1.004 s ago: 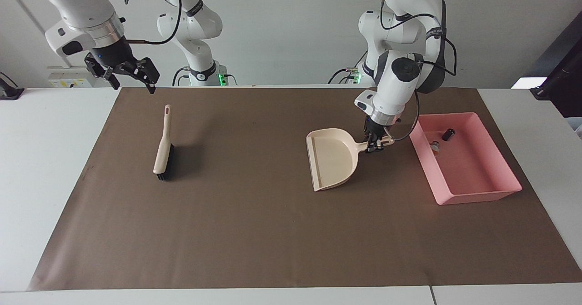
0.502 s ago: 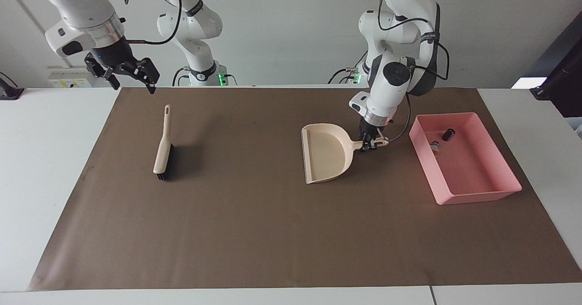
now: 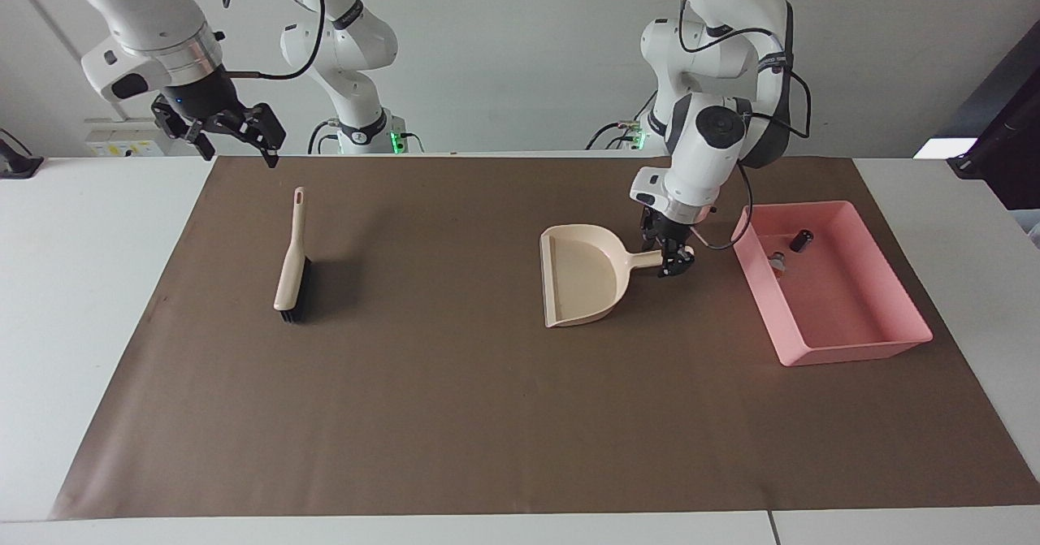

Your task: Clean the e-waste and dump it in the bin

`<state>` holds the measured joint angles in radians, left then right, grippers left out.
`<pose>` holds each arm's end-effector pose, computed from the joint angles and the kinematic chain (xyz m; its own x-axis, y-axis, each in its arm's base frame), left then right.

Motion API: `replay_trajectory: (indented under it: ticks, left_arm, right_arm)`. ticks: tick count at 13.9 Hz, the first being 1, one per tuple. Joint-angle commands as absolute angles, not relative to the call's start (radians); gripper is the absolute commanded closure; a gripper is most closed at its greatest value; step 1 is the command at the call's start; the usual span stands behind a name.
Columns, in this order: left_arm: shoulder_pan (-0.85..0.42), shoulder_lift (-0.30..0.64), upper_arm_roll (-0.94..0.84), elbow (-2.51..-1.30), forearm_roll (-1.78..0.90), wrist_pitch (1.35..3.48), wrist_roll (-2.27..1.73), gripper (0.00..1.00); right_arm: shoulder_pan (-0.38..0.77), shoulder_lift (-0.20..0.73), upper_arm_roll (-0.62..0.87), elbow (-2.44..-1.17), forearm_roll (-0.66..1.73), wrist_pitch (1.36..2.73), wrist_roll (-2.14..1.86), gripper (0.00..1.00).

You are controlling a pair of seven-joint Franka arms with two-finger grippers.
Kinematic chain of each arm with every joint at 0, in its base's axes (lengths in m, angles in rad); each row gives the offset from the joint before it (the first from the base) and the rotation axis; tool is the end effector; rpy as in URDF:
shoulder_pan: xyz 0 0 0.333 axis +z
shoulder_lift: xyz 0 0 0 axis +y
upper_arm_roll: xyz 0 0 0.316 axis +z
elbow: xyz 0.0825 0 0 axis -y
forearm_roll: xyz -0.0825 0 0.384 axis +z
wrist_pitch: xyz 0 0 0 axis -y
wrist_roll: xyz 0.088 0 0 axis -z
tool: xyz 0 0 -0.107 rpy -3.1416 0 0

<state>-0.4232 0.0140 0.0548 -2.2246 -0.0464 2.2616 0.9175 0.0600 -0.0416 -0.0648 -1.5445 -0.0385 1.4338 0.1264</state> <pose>0.4940 -0.1920 0.3699 0.3087 -0.9502 0.0420 -0.9511 -0.3088 0.0038 0.5272 -0.0079 0.6477 0.9887 -0.1357 -0.0640 -0.1330 -0.9901 0.0441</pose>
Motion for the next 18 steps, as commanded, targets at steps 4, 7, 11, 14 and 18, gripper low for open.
replay_trajectory:
  ticks: [4,7,11,14,18]
  left_arm:
    - [-0.361,0.006,0.061,-2.158,-0.044,2.228,0.594,0.28]
    - [-0.279,0.014,0.06,-2.015,-0.045,1.995,0.476,0.28]
    - [-0.186,0.0,0.067,-1.942,-0.044,1.861,0.442,0.11]
    - [-0.092,-0.002,0.074,-1.858,-0.044,1.751,0.347,0.01]
    - [-0.074,-0.02,0.083,-1.74,0.009,1.597,0.243,0.01]
  right_arm:
    - [0.055,-0.043,-0.067,-1.548,-0.012,1.428,0.149,0.01]
    - [0.051,-0.043,-0.068,-1.549,-0.012,1.436,0.146,0.01]
    - [0.0,-0.049,-0.036,-1.56,-0.012,1.439,0.146,0.01]
    - [-0.037,-0.049,-0.002,-1.56,-0.014,1.439,0.147,0.01]
    - [-0.032,-0.048,-0.002,-1.56,-0.012,1.439,0.146,0.01]
